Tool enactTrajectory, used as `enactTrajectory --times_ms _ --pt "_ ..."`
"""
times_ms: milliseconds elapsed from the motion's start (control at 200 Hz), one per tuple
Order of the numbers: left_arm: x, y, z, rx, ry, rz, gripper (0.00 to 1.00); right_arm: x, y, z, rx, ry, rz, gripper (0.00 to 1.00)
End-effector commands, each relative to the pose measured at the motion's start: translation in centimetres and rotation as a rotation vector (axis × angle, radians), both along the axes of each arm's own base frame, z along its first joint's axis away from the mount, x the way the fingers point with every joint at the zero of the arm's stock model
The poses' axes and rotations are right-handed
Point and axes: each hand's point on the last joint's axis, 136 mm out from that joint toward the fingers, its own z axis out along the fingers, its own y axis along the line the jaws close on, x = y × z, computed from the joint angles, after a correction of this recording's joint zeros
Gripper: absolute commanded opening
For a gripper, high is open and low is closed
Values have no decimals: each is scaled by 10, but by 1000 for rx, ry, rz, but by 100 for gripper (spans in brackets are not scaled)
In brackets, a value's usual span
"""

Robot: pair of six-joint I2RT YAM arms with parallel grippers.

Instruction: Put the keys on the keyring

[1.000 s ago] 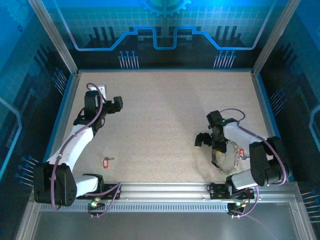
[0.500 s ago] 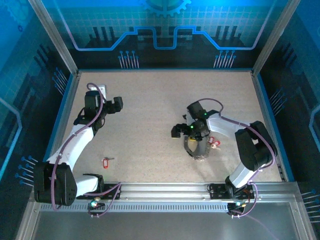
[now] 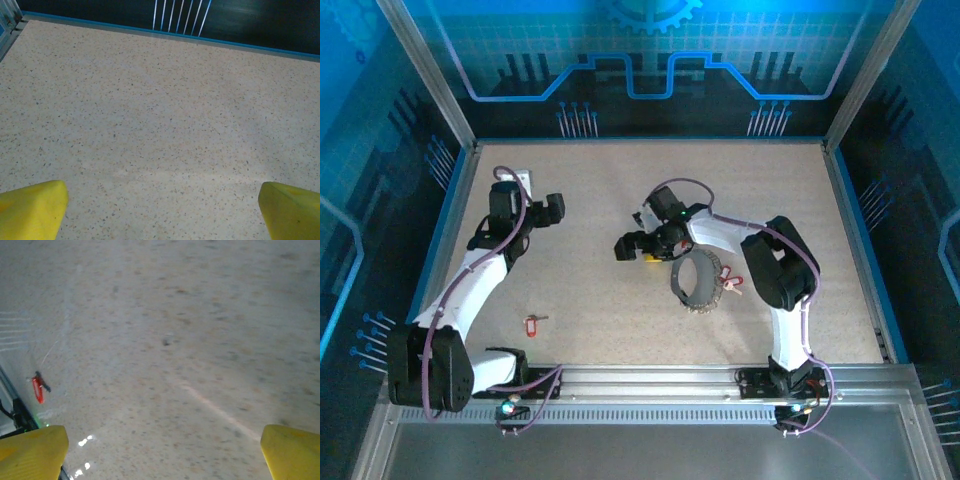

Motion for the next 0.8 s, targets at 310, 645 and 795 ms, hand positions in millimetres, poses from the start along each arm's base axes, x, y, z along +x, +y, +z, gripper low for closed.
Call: enactTrajectory --times_ms 310,645,795 --pt "1 -5 18 23 -55 -17 99 -27 -116 89 -558 -740 -5 100" --pt "3 -15 17 3 -51 -53 99 -30 -200 120 -674 -872 -306 100" --pt "3 -17 14 -11 -45 -59 99 -55 -245 67 -624 -431 -532 100"
